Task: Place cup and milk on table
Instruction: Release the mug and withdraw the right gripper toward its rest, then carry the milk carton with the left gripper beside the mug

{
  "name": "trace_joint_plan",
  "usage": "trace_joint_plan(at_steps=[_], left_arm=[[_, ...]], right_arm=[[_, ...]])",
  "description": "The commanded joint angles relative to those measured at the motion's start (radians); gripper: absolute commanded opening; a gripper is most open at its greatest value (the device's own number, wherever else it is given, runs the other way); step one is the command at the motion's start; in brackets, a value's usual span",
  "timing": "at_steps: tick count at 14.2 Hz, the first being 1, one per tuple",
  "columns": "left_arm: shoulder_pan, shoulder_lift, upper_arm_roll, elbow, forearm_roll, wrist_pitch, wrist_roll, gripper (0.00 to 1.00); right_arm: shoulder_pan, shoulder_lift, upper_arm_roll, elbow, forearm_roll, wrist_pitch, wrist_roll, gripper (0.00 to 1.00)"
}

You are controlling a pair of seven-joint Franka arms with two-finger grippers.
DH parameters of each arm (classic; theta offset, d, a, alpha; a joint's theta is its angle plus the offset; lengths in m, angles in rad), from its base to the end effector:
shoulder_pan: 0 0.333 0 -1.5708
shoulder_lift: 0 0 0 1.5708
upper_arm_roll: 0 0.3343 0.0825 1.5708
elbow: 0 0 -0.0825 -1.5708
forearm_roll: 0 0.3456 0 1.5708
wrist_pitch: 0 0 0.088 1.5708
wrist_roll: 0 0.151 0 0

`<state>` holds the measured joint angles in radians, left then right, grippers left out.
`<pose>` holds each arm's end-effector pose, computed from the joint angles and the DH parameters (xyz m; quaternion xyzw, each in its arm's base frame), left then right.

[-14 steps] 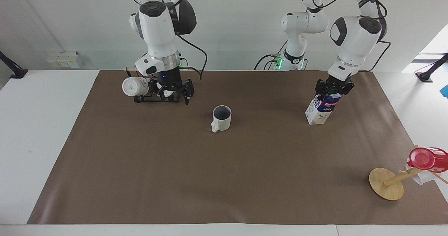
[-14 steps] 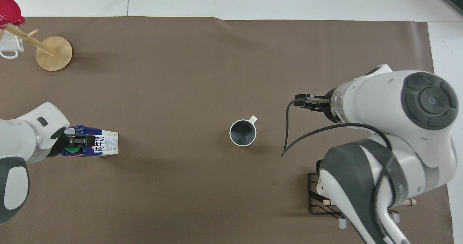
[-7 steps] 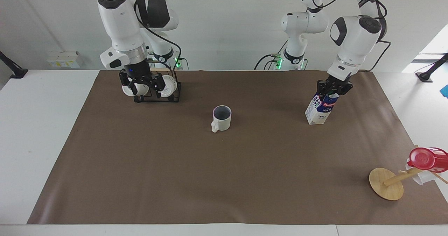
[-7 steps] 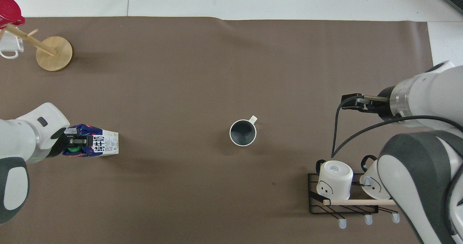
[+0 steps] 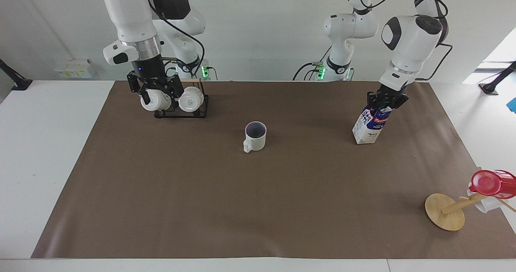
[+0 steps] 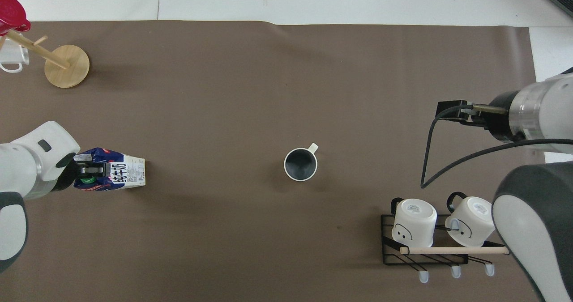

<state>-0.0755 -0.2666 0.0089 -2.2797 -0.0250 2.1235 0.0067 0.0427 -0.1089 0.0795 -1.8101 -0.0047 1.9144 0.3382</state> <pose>0.4422 -0.0314 0.4635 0.9979 -0.0307 0.0548 0.0138 0.5131 0.0644 0.5820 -0.9886 0.1064 -0.1049 0.0178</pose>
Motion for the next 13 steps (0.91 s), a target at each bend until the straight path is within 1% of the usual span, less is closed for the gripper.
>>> trace_joint_plan(at_steps=[1,4,6,9,10,13], left_arm=[[-0.021,-0.01,-0.035,0.038,0.017,-0.054,-0.094,0.35],[-0.021,-0.006,-0.165,0.063,0.016,-0.068,-0.268,0.34],[-0.021,0.023,-0.237,0.115,0.008,-0.083,-0.353,0.34],[-0.024,0.095,-0.297,0.201,0.002,-0.088,-0.402,0.34],[-0.044,0.116,-0.319,0.227,0.0,-0.089,-0.45,0.32],[-0.137,0.2,-0.322,0.296,0.007,-0.076,-0.594,0.32]], right_arm=[[-0.012,-0.005,-0.021,0.055,0.005,-0.046,-0.022,1.0],[-0.012,-0.005,-0.067,0.132,0.005,-0.113,-0.028,1.0],[-0.012,-0.008,-0.101,0.14,0.003,-0.142,-0.039,1.0],[-0.012,-0.029,-0.15,0.156,0.005,-0.205,-0.149,1.0],[-0.012,-0.029,-0.158,0.166,0.009,-0.225,-0.168,1.0],[-0.009,-0.028,-0.167,0.173,-0.004,-0.285,-0.246,1.0]])
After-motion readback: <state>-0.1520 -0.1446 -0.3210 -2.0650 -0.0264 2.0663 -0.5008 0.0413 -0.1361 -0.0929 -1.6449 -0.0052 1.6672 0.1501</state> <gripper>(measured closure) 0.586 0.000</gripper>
